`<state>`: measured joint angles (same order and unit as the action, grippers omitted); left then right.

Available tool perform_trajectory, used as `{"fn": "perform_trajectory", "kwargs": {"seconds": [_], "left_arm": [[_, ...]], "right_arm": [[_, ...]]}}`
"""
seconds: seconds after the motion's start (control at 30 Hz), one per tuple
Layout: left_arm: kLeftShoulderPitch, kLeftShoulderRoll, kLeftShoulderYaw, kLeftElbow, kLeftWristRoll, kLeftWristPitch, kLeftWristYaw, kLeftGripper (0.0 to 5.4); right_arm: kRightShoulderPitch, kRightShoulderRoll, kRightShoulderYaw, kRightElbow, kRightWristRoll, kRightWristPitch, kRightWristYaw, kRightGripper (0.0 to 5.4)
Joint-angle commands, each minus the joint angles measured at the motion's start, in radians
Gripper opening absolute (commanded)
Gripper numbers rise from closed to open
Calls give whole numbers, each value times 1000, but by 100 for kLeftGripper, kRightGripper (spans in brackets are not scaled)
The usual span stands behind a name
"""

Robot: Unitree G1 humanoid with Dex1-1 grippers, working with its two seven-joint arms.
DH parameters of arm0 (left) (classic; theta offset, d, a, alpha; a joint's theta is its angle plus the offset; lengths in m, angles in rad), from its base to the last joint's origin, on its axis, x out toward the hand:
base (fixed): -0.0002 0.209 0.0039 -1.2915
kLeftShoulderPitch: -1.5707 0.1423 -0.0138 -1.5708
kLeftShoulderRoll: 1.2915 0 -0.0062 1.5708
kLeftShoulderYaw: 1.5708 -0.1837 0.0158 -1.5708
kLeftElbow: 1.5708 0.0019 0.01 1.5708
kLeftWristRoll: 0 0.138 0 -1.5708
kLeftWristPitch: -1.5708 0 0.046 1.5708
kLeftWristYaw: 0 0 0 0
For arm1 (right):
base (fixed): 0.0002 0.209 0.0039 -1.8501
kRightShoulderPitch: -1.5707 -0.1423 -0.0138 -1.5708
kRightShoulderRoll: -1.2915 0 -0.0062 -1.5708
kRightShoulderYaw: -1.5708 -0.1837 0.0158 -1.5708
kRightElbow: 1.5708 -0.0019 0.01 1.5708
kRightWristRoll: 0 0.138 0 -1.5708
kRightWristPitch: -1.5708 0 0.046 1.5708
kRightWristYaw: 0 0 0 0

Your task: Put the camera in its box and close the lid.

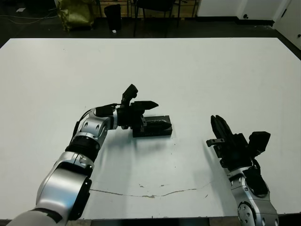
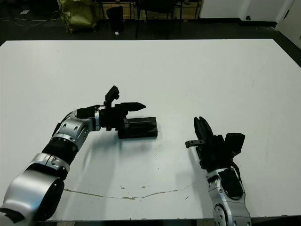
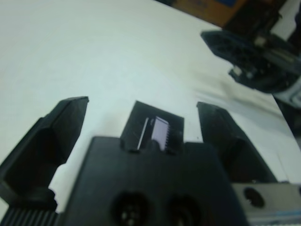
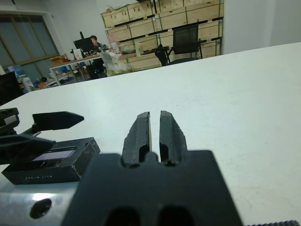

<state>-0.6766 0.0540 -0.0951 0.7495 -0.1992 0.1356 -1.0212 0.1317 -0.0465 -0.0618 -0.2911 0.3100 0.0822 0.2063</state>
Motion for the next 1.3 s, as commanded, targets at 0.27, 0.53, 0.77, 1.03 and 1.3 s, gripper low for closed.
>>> {"fn": "perform_trajectory", "kwargs": {"seconds": [0.27,0.53,0.77,1.03,1.3], "left_arm": [[131,-35,15,35,17,11,195,539],[138,-61,-6,54,46,20,310,539],[190,-71,-60,-43,113,67,486,539],[332,-129,-125,-314,180,155,733,539],[441,-166,-163,-412,302,72,969,425]], "right_arm": [[7,-3,-4,17,2,-6,4,0],[7,-5,-4,24,2,-17,10,0],[16,5,-3,8,13,9,-5,0],[18,-3,4,3,-1,11,-7,0],[22,1,4,6,-5,3,-5,0]]}}
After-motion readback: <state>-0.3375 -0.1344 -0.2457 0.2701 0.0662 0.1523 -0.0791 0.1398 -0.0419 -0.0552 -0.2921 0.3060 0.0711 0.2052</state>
